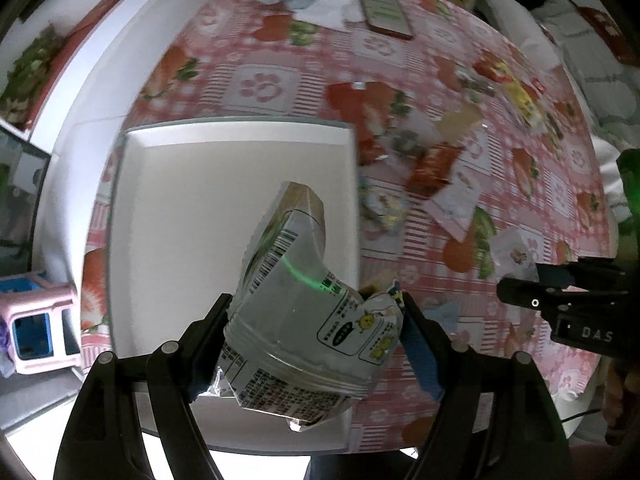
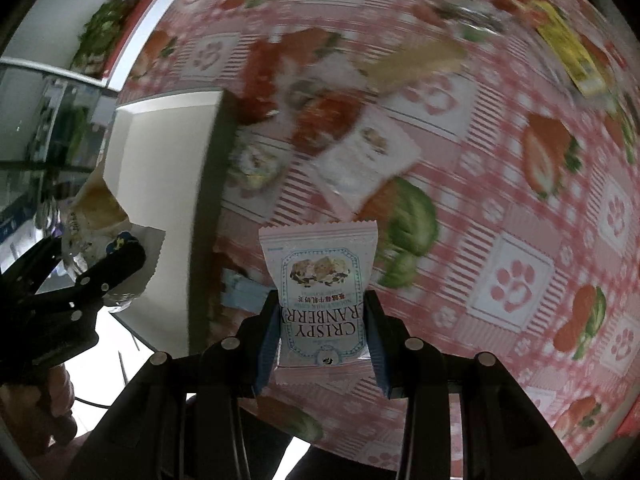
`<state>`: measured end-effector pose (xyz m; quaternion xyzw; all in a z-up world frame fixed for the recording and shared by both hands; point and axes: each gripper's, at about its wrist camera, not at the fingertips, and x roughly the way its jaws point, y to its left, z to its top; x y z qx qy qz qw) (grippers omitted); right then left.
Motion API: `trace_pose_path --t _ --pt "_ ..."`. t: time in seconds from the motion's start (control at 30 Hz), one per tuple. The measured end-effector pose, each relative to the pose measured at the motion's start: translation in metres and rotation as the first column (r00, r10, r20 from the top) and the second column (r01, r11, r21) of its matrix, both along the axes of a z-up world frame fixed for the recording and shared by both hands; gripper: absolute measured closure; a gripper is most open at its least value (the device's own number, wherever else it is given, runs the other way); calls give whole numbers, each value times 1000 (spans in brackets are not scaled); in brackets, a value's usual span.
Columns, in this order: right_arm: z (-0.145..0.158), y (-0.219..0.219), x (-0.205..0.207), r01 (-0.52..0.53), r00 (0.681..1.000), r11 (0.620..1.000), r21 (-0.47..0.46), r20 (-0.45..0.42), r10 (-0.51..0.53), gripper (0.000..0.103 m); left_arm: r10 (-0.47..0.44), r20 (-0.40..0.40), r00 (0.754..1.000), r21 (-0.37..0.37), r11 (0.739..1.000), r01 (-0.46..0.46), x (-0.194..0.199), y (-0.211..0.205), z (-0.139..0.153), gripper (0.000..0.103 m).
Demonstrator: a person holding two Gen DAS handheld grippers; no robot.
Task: Organize snacks
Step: 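Carry both packets over the white tray and open the right tool to drop its packet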
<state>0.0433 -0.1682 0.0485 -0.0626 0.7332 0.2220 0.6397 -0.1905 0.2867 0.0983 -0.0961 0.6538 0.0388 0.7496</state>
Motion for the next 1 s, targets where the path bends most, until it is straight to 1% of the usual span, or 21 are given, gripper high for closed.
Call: trace_pose_path --t 0.03,0.2,0.4,0.6,0.73,0.87,0.9,0.93,1.0 --pt "-18 27 -8 0 1000 1000 0 2 0 62 10 -1 1000 0 1000 -10 -1 5 -1 21" --pt "-16 81 -9 -61 998 998 20 7 61 62 68 -13 998 19 998 -67 -9 35 -7 21" --pt "-18 132 -10 -108 994 993 54 -5 108 62 102 -34 994 40 994 -101 -19 59 -15 21" --pt "-21 179 -18 -167 986 984 69 -15 168 62 105 -53 993 56 993 -103 -26 68 -24 21" --pt "-26 197 -24 -208 978 976 63 -21 210 62 97 -62 993 73 993 -92 -28 72 -29 21" --pt "-33 208 -27 -216 975 975 59 -34 218 61 88 -70 994 95 992 -81 -30 74 -34 19" --pt "-35 211 -27 -217 975 974 58 -41 220 60 87 -74 994 112 991 -78 -31 75 -34 19" --pt "-37 212 -28 -214 975 975 57 -44 217 55 85 -75 994 121 990 -76 -30 75 -35 17" --pt "-37 211 -27 -202 978 978 43 -34 204 37 80 -72 994 137 988 -69 -31 76 -35 16"
